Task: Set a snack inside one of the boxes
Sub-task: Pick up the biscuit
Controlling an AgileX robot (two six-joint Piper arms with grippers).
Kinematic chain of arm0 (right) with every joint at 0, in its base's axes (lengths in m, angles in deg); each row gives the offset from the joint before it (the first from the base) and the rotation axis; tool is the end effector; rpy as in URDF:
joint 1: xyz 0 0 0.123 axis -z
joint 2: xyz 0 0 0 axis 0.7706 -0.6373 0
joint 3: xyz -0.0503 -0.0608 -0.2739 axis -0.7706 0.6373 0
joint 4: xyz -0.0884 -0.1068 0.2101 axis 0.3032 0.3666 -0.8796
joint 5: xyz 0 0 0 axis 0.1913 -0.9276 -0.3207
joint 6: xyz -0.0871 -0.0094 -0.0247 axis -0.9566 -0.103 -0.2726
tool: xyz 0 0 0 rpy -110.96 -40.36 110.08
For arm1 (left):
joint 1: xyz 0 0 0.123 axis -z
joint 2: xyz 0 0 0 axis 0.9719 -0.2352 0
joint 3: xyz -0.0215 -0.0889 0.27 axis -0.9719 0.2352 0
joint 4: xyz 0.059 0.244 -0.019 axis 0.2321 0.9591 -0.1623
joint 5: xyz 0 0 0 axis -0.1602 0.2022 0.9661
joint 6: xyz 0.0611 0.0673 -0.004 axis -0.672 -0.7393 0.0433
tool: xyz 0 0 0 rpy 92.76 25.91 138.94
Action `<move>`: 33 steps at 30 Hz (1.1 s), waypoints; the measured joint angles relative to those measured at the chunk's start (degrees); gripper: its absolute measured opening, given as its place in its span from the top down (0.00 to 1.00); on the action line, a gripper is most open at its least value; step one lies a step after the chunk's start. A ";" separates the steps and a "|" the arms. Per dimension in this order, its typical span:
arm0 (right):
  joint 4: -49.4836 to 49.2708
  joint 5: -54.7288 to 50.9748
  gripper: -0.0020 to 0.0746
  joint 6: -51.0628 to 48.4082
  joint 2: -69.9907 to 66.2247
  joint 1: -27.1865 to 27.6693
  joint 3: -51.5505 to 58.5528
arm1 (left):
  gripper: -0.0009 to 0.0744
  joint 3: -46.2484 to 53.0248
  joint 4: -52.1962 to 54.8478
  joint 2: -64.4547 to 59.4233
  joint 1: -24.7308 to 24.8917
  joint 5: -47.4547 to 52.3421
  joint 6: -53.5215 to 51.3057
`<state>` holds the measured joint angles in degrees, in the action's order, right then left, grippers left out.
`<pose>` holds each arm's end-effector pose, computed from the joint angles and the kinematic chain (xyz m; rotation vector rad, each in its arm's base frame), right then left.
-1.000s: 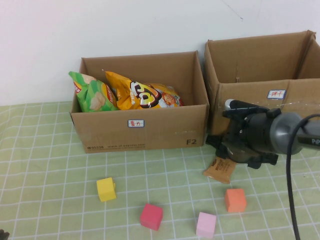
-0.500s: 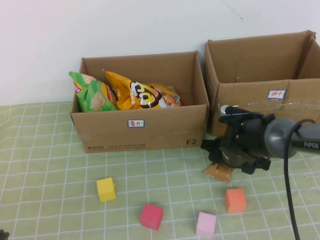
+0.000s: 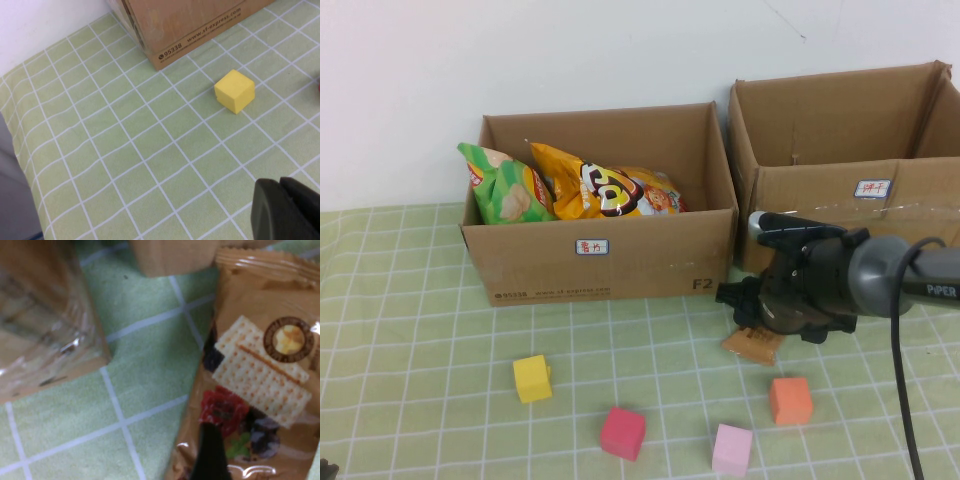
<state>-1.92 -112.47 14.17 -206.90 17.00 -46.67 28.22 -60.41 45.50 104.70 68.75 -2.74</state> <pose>0.3778 0.2165 0.1030 0.3380 2.5729 0.0735 0.0664 -0.0156 0.2586 0.4929 2.0266 -0.0360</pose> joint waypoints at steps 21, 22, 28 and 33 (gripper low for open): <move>-12.05 -0.28 0.23 -2.84 0.43 -0.10 0.00 | 0.99 0.00 -0.11 0.00 0.00 0.00 0.00; -12.63 -0.28 0.22 -2.84 0.53 -0.10 0.00 | 0.99 0.00 -0.11 0.00 0.00 0.00 0.00; -15.58 1.60 0.20 -4.42 0.53 -0.10 0.00 | 0.99 0.00 -0.44 0.00 0.00 0.00 0.00; -16.20 2.69 0.20 -6.68 0.53 -0.22 0.00 | 0.99 0.00 -0.48 0.00 0.00 0.00 0.00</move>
<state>-18.12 -109.78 7.49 -206.36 16.78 -46.67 28.22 -60.89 45.50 104.70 68.75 -2.74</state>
